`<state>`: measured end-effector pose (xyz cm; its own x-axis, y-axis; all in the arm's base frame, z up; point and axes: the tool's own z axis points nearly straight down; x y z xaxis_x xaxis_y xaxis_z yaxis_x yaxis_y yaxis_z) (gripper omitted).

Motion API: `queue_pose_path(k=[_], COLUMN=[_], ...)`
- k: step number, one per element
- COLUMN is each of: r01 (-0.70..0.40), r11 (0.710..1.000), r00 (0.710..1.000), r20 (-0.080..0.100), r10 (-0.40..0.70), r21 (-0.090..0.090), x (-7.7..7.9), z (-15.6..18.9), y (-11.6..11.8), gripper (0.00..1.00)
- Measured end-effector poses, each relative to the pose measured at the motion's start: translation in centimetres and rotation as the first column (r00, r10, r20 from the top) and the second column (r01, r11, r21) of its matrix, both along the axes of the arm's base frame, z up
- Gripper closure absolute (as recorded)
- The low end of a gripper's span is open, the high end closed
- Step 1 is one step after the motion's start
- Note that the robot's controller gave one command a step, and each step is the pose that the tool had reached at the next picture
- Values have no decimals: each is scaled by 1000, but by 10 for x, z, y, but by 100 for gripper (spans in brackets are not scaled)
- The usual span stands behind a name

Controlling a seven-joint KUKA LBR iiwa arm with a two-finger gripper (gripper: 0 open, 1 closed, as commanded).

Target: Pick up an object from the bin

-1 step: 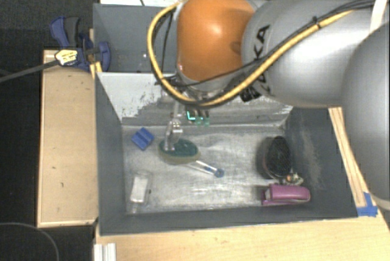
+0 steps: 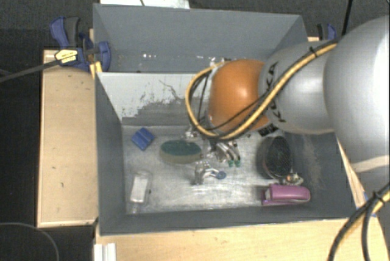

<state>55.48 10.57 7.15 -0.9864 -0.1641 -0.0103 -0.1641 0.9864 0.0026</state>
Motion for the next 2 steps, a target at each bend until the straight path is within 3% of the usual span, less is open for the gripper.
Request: queue_pose_path(k=[1, 2], r01=[3, -53], r11=[1000, 999], r00=[1000, 999], r20=[3, 1], r10=[-3, 53], r21=[0, -2], x=[1, -4], z=[3, 147], y=[2, 11], gripper=[100, 100])
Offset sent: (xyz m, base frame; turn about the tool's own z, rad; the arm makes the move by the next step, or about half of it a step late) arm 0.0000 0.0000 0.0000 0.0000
